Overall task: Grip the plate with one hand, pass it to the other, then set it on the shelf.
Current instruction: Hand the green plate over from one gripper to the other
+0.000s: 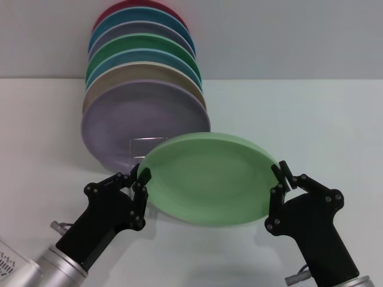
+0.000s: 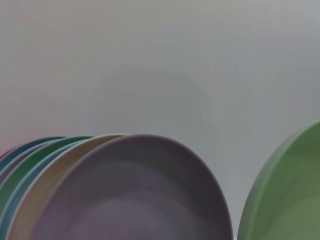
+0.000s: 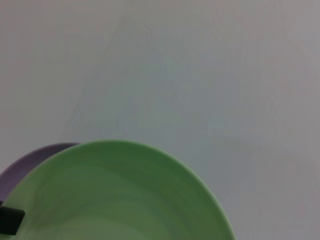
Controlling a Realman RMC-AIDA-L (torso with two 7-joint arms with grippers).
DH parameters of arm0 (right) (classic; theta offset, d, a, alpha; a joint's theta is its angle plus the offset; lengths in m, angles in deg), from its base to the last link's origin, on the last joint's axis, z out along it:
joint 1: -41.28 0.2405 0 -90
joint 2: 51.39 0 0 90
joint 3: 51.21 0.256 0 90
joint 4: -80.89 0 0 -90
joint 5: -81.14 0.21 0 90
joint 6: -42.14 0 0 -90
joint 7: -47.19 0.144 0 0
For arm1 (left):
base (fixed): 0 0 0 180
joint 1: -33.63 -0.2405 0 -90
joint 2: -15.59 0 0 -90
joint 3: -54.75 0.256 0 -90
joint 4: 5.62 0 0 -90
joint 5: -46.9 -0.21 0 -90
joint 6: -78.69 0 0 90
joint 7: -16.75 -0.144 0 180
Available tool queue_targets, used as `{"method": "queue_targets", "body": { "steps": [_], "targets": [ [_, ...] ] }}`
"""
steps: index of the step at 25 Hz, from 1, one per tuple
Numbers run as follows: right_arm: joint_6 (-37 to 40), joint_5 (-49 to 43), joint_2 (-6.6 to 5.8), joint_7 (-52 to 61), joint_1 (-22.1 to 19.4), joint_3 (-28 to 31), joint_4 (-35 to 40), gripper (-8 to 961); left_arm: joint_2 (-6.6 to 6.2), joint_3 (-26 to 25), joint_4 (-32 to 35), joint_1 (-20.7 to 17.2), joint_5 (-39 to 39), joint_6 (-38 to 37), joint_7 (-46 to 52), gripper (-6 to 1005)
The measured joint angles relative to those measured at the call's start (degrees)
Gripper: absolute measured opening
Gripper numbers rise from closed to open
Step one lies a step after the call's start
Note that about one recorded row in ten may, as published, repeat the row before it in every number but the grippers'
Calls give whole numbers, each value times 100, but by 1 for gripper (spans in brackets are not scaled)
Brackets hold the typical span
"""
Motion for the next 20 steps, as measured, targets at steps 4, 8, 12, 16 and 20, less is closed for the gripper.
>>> {"method": "queue_targets", "body": {
  "steps": [4, 8, 12, 16, 20],
  "targets": [
    [-2, 0, 0, 0, 10, 0, -4, 17, 0, 0, -4, 5, 7, 0, 0, 77],
    [-8, 0, 0, 0, 14, 0, -6, 16, 7, -31, -15, 7, 25, 1, 0, 63],
    [-20, -3, 1, 0, 17, -25, -7, 16, 11, -146, -69, -21, 17, 34, 0, 41],
    [-19, -2, -4, 0, 32, -67, -6, 16, 10, -168, -68, -33, 5, 47, 0, 29],
    [-19, -3, -11, 0, 39, -72, -1, 17, 15, -168, -72, -59, 4, 49, 0, 30]
  ]
}}
